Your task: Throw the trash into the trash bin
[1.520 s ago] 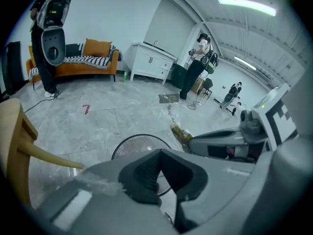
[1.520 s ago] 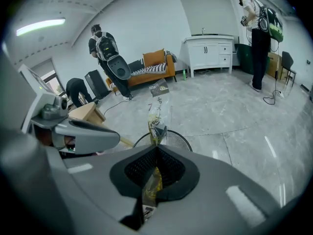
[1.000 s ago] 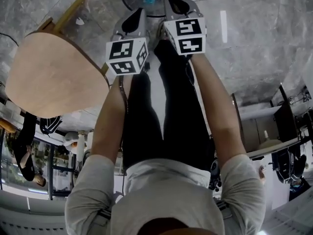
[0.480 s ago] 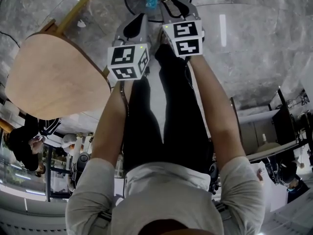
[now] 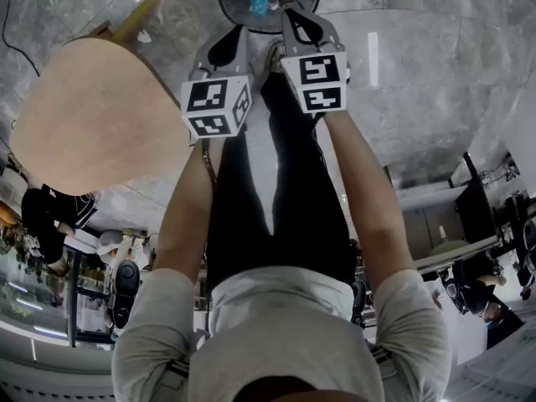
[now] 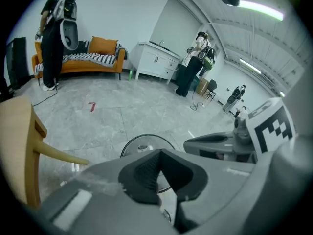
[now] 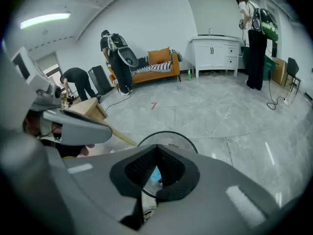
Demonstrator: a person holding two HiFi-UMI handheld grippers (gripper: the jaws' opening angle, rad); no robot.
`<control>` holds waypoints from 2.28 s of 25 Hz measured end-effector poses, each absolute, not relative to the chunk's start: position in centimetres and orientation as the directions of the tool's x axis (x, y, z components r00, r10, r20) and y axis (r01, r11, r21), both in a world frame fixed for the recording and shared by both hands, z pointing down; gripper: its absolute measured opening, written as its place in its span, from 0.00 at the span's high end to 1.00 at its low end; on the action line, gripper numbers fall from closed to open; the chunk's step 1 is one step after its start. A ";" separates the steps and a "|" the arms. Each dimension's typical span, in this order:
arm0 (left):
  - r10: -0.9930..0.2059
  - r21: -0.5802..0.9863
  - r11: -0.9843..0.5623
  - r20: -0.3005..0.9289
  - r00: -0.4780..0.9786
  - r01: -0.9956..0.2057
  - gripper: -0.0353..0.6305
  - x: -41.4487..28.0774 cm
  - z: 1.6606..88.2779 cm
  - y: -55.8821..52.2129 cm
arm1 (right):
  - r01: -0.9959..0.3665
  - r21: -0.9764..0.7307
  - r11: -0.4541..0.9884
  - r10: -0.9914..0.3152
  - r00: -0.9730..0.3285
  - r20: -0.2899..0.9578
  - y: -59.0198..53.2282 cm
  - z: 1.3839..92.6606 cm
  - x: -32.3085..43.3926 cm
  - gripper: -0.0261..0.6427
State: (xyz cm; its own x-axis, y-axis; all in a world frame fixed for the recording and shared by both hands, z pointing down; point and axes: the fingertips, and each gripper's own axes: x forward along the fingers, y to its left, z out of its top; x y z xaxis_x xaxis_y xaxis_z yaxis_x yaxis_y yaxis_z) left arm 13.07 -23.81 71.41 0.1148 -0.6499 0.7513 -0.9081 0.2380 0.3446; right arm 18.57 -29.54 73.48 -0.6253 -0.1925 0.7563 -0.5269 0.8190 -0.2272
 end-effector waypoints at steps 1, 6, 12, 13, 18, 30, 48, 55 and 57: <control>-0.657 0.344 0.239 0.746 0.110 -0.908 0.92 13.0 69.9 -24.0 | -0.520 -0.226 0.824 -0.195 -0.634 0.749 -29.5 71.7 18.5 0.95; -0.693 0.347 0.234 0.715 0.094 -0.908 0.92 12.8 61.3 -24.7 | -0.506 -0.226 0.833 -0.226 -0.682 0.696 -29.6 62.1 17.6 0.95; -0.783 0.317 0.183 0.620 0.057 -0.930 0.92 12.1 48.1 -24.9 | -0.466 -0.171 0.868 -0.289 -0.754 0.590 -28.5 46.9 16.7 0.95; -0.797 0.313 0.179 0.602 0.049 -0.933 0.92 11.9 46.0 -24.7 | -0.461 -0.159 0.873 -0.301 -0.766 0.569 -28.1 44.5 16.6 0.95; -0.859 0.287 0.160 0.511 0.010 -0.944 0.92 10.7 36.1 -22.2 | -0.437 -0.118 0.892 -0.337 -0.815 0.472 -25.2 34.0 16.1 0.95; -0.951 0.124 0.205 0.258 -0.168 -0.971 0.92 4.5 16.0 -10.6 | -0.350 0.017 0.937 -0.346 -0.917 0.200 -14.7 12.8 11.1 0.95; -0.954 0.084 0.299 0.045 -0.297 -0.950 0.92 0.3 5.2 -4.5 | -0.292 0.119 0.949 -0.295 -0.955 0.010 -8.2 2.1 5.8 0.95; -0.958 0.073 0.286 0.029 -0.285 -0.955 0.92 1.0 4.8 -4.6 | -0.295 0.106 0.950 -0.298 -0.955 0.013 -8.8 2.1 5.3 0.95; -0.958 0.071 0.285 0.026 -0.284 -0.956 0.92 1.1 4.8 -4.5 | -0.293 0.103 0.950 -0.296 -0.955 0.012 -8.8 2.2 5.3 0.95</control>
State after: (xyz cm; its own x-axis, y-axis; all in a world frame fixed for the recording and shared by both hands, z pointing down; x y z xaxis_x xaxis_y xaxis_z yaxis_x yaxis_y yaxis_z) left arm 1.15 -4.48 4.82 -0.2840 -0.9585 0.0260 -0.9558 0.2852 0.0713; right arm 5.30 -8.83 2.20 -0.9551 -0.2961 0.0123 -0.2933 0.9505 0.1028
